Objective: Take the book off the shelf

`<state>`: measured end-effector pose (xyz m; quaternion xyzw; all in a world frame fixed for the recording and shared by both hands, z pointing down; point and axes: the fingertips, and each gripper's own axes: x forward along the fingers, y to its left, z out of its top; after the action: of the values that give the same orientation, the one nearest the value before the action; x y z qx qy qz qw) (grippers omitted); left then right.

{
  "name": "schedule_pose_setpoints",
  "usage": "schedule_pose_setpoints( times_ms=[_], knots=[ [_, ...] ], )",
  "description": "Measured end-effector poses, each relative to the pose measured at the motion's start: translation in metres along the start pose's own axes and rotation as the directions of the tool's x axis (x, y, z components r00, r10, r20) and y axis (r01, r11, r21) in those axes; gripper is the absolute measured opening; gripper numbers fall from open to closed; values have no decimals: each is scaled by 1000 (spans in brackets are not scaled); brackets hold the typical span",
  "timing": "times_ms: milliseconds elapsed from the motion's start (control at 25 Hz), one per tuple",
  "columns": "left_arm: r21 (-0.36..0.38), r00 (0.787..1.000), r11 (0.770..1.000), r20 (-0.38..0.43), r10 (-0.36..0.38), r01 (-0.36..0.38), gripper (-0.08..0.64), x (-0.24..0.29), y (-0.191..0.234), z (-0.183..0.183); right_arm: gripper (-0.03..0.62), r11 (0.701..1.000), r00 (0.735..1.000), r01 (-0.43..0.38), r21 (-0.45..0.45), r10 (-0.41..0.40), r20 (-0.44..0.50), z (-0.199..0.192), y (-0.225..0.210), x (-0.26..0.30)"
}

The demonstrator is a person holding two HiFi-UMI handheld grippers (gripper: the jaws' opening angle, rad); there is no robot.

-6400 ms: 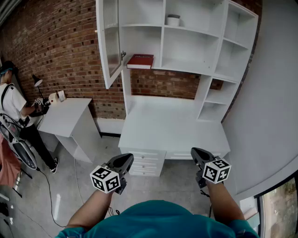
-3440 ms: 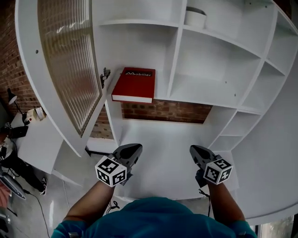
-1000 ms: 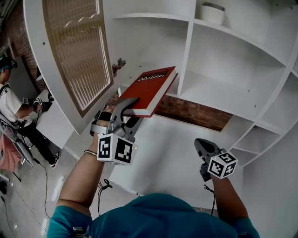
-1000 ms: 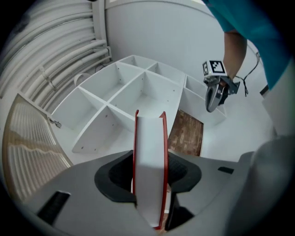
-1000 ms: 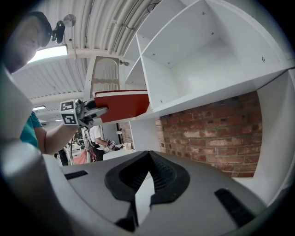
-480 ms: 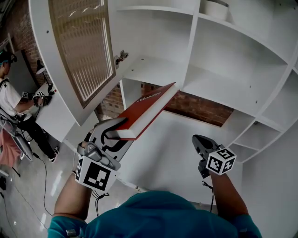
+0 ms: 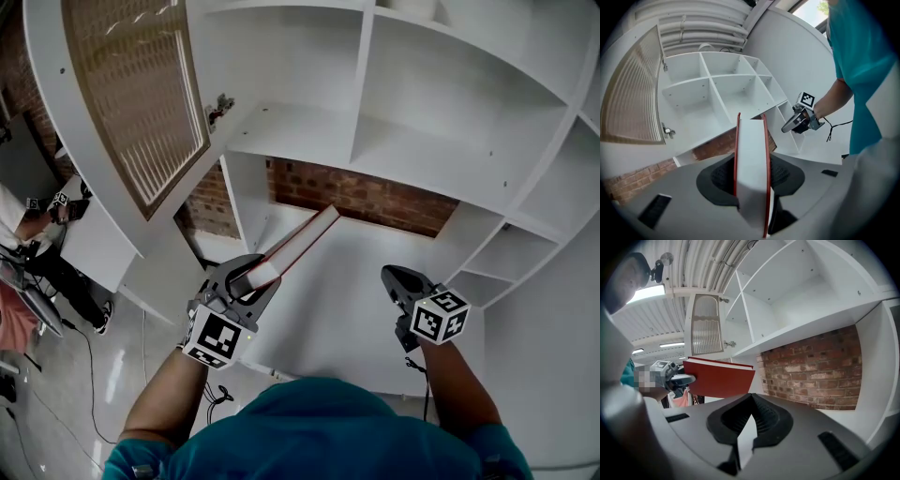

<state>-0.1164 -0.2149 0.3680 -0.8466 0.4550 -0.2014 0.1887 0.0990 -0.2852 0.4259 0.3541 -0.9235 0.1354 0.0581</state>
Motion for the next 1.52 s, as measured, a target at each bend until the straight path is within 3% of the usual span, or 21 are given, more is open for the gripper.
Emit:
schedule_pose_setpoints(
  times_ms=[200,560,760,1520],
  knots=[
    [-88,998,994,37,-54,57,173,38,-18,-21,21,999,999,46,21,-46,-11,-16,-14,-10],
    [-186,993,975,31,-116,120,172,90,-46,-53,21,994,996,93,56,-92,-19,-36,-33,-21],
    [-180,991,975,24,-131,133,172,107,-59,-67,21,990,994,110,86,-108,-28,-48,-42,-23],
    [-272,980,946,-43,-193,175,172,127,-100,-120,21,969,983,164,186,-143,-117,-115,-82,-17]
  ],
)
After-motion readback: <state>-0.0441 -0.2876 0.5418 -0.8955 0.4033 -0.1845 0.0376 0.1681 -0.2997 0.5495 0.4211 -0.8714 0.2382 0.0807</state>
